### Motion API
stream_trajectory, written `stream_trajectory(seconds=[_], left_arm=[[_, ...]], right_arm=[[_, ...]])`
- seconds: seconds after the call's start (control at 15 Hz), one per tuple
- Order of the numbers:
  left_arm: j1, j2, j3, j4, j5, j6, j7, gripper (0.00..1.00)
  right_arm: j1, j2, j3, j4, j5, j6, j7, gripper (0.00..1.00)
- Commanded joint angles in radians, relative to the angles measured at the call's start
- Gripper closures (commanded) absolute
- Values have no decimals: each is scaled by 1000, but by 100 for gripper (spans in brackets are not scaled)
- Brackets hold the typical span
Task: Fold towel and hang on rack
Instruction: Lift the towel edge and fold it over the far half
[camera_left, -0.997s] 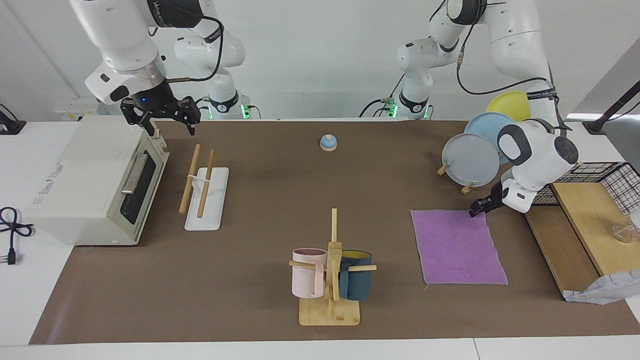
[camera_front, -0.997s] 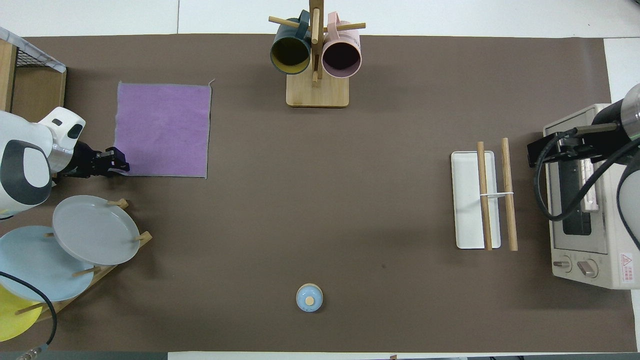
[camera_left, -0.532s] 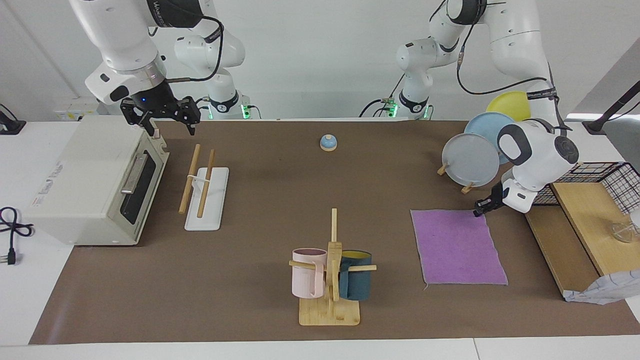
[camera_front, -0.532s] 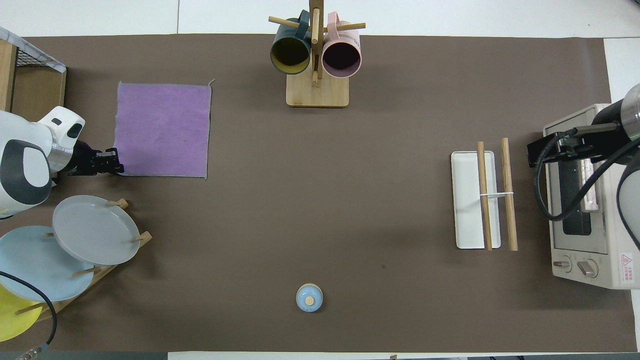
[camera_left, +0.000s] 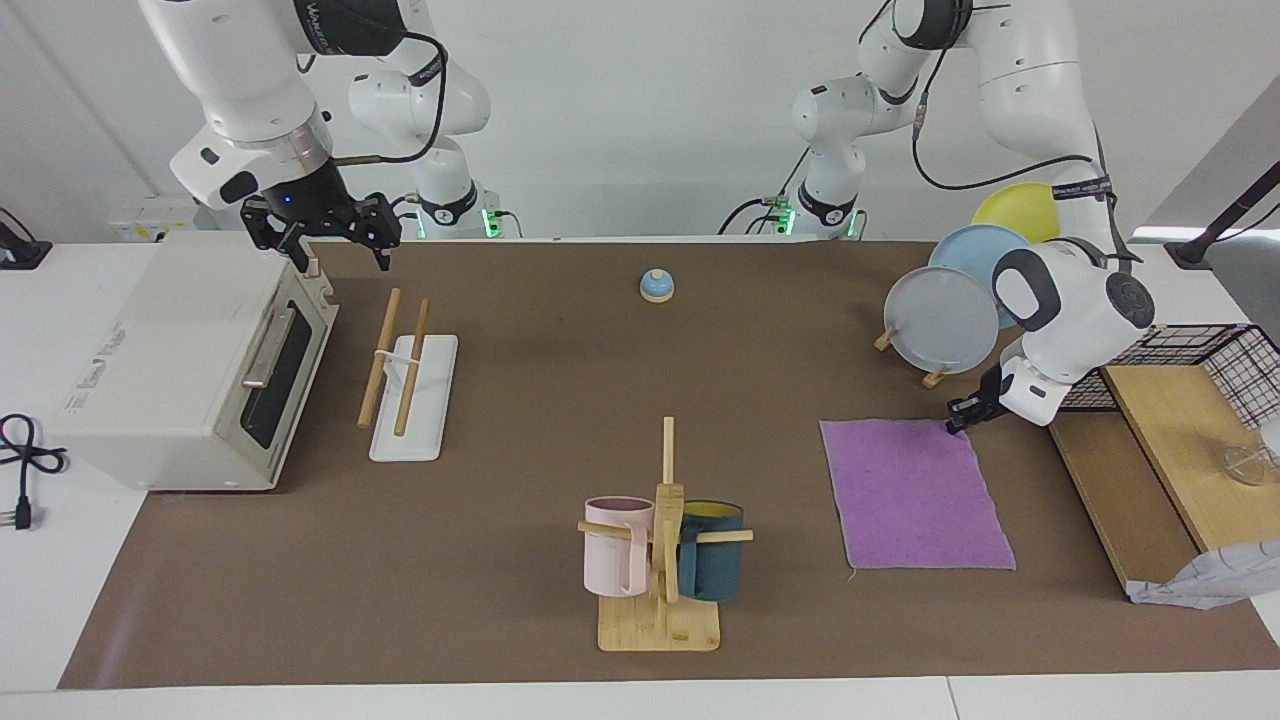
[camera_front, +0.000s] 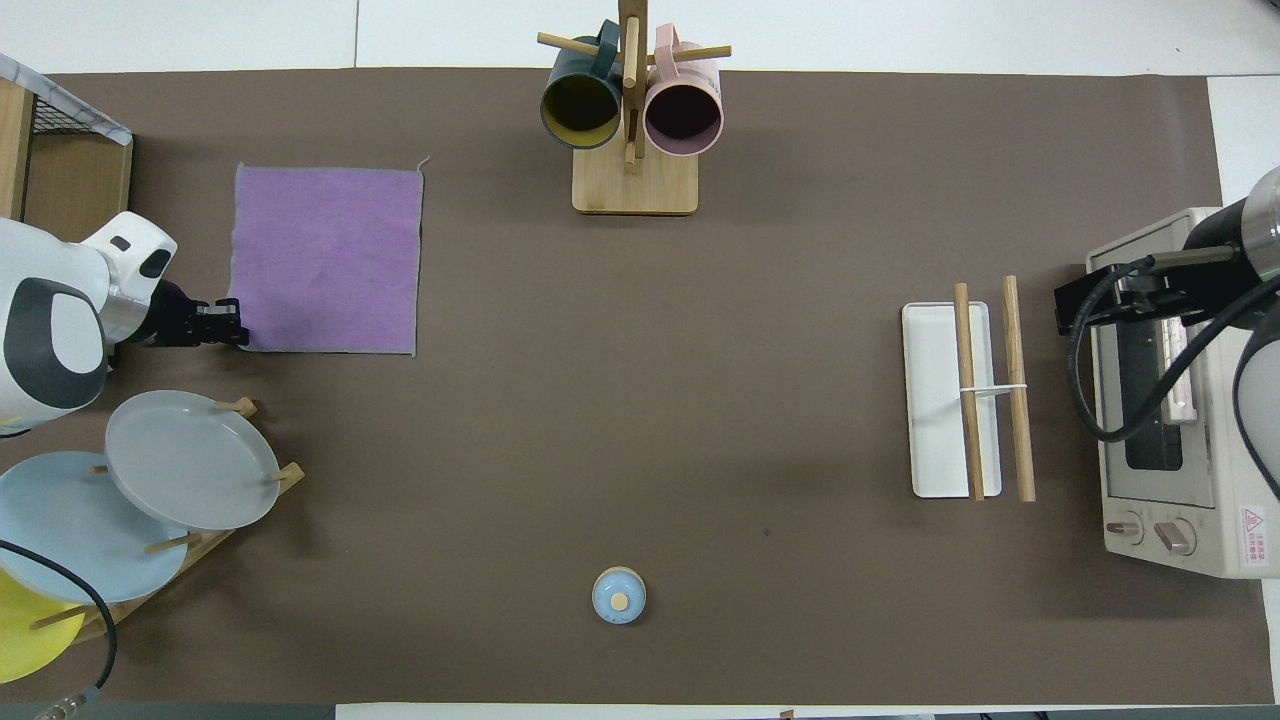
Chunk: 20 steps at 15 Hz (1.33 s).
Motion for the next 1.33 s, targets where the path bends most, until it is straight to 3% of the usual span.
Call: stream_trajectory(seconds=[0.0, 0.13, 0.27, 0.47, 0.66, 0.8, 0.86, 0.93, 1.26], left_arm=[[-68, -54, 2, 39, 83, -71, 56, 100], [-157, -91, -1, 101, 203, -166, 61, 100], [-310, -119, 2, 92, 275, -179, 50, 100], [-458, -139, 2, -21, 349, -87, -6, 100], [-521, -90, 1, -115, 424, 51, -179, 100], [-526, -71, -1, -112, 424, 74, -229, 100], [-523, -71, -2, -112, 423, 71, -237, 77], [-519, -73, -2, -112, 423, 73, -249, 1], [-464, -117, -1, -60, 286, -53, -232, 0]], right_arm=[[-12, -7, 3, -4, 25, -11, -18, 0], [-12, -7, 3, -4, 25, -11, -18, 0], [-12, -7, 3, -4, 25, -11, -18, 0], [-12, -7, 3, -4, 25, -11, -18, 0], [-14, -7, 3, -4, 25, -11, -18, 0], [-14, -7, 3, -4, 25, -11, -18, 0], [-14, -7, 3, -4, 25, -11, -18, 0], [-14, -7, 3, -4, 25, -11, -18, 0], [-14, -7, 3, -4, 25, -11, -18, 0]])
